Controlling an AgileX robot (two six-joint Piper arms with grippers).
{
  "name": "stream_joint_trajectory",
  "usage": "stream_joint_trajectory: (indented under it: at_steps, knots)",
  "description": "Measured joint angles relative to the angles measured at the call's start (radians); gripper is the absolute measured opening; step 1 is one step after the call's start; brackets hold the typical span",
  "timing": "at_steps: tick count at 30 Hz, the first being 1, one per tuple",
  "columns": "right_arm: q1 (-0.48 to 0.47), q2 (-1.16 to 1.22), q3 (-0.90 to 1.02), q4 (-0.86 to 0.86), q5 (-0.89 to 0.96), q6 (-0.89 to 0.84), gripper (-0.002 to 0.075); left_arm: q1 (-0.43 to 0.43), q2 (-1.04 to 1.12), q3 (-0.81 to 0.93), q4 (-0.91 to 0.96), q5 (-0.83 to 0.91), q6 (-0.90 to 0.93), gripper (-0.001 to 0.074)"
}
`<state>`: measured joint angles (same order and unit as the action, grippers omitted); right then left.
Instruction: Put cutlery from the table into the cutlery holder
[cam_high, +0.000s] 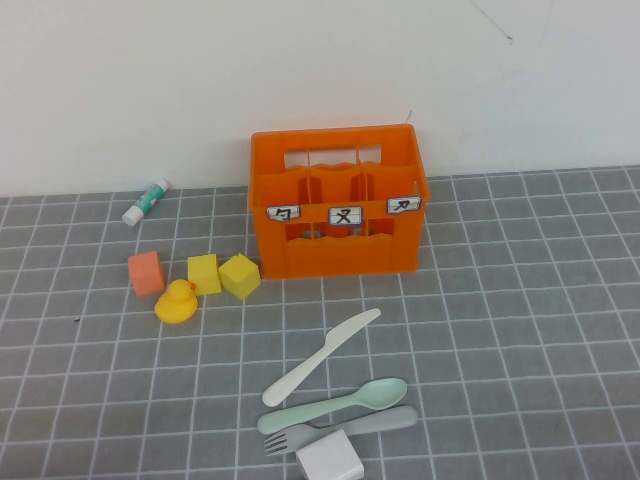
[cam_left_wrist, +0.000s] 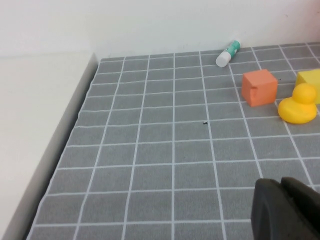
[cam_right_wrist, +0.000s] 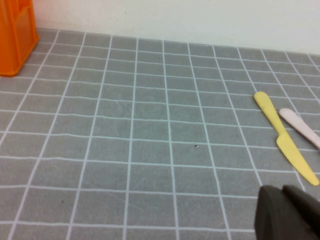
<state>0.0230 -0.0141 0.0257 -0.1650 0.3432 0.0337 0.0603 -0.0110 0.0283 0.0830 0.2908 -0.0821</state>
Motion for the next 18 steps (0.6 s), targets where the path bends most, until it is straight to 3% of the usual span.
stream_joint_trajectory:
  at_steps: [5, 13, 18]
  knots:
    - [0.000, 0.000, 0.000, 0.000, 0.000, 0.000, -0.0003, 0.000, 0.000, 0.000, -0.065, -0.063, -0.026, -0.0001]
    - [0.000, 0.000, 0.000, 0.000, 0.000, 0.000, -0.0003, 0.000, 0.000, 0.000, -0.600, -0.380, -0.294, -0.0001]
    - [0.000, 0.000, 0.000, 0.000, 0.000, 0.000, -0.0003, 0.000, 0.000, 0.000, -0.688, -0.440, -0.313, -0.0001]
